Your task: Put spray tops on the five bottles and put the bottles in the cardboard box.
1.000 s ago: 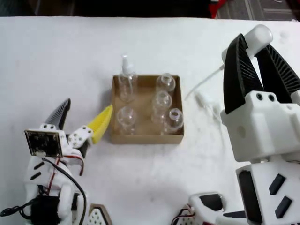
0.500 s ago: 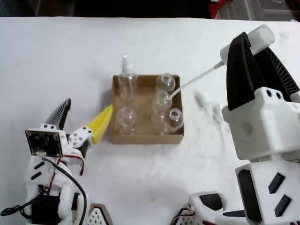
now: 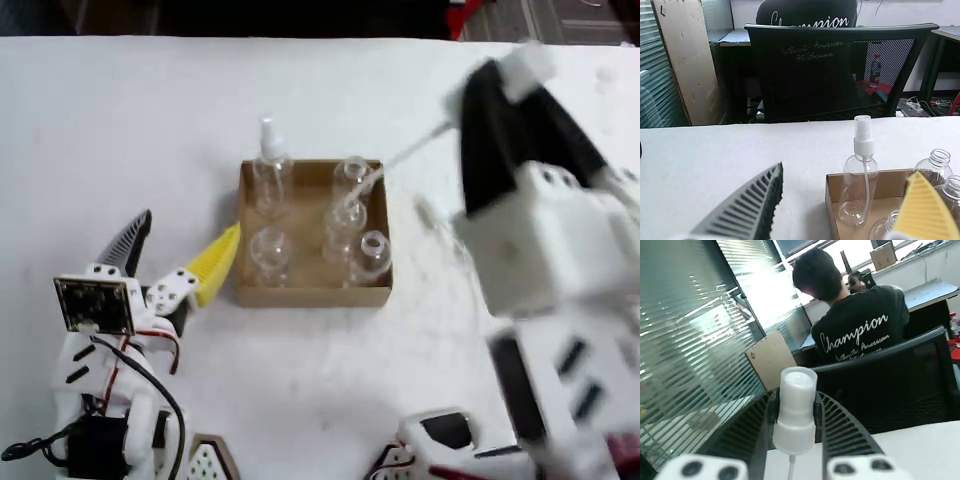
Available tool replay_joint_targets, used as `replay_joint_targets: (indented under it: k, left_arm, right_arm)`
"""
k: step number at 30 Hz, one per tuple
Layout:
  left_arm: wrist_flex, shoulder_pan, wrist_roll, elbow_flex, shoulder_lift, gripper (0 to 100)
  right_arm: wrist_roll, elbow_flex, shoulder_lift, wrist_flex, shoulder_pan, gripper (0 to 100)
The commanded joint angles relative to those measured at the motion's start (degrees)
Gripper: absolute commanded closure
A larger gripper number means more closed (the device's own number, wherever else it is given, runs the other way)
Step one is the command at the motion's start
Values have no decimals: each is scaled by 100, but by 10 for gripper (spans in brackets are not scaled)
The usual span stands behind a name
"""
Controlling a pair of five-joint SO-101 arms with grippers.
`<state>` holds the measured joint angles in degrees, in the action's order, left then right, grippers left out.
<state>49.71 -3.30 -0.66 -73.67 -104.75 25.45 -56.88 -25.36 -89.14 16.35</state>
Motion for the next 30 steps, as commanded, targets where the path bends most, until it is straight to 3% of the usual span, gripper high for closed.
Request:
replay_joint_targets:
  k: [1,7,13,18,22,26,30]
  left_arm:
    - [-105,22,-53,18,-31,627]
    - [-105,22,-53,9,-31,627]
    - [-149,-163,-79,9,-22,627]
    - [-149,-259,-79,18,-22,627]
    - [-149,-259,-79,18,-22,627]
    - [-149,-259,-79,18,-22,627]
    - [-149,-259,-79,18,-22,627]
  right_arm:
    - [35,598,295,391,488,983]
    - [-1371,1662,259,444,1473,983]
    - [-1477,2813,-330,1086,1798,983]
    - [-1635,4835,-831,2501,1833,983]
    - [-2110,6743,-1367,4453,1798,983]
    - [-2127,8281,-2176,6229,1868,983]
    - [-2171,9345,-2782,6897,2070,983]
